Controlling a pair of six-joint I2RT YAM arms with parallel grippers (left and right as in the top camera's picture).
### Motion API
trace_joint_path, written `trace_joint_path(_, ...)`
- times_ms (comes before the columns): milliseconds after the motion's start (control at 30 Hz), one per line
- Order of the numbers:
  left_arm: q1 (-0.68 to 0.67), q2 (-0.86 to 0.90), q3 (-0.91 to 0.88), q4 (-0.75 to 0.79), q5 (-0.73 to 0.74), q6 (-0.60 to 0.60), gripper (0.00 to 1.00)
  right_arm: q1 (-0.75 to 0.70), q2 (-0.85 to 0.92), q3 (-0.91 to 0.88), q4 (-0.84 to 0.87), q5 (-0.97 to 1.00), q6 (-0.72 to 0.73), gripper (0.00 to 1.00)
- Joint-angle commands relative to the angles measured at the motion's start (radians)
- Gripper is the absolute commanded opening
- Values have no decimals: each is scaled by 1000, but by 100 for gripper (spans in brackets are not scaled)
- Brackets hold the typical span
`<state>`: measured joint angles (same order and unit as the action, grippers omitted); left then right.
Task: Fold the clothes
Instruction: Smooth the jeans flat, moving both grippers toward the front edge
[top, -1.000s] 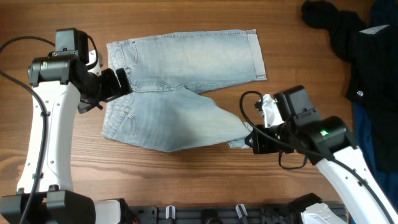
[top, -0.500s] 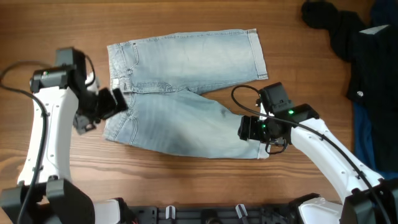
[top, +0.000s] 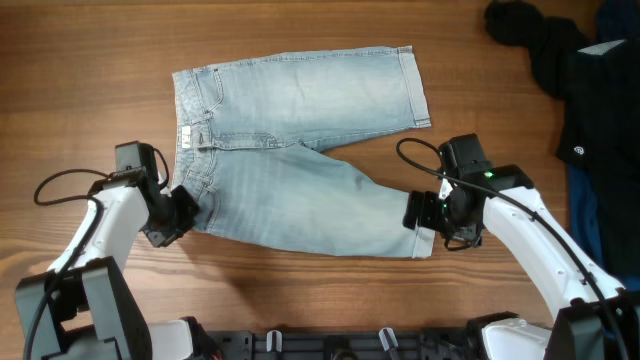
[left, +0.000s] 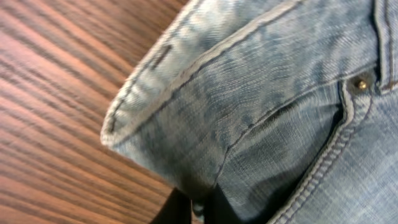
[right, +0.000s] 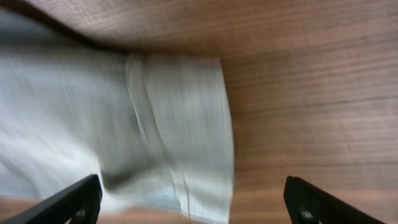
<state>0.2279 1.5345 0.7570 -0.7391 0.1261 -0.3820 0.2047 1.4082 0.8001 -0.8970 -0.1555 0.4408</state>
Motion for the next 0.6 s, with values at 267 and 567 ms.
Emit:
trace_joint_path(267, 265, -3, -6, -42, -35, -49, 4, -2, 2, -185, 435, -443, -283, 83)
trace_joint_path(567, 265, -3, -6, -42, -18, -44, 4, -20, 2, -151, 497, -164, -116, 4)
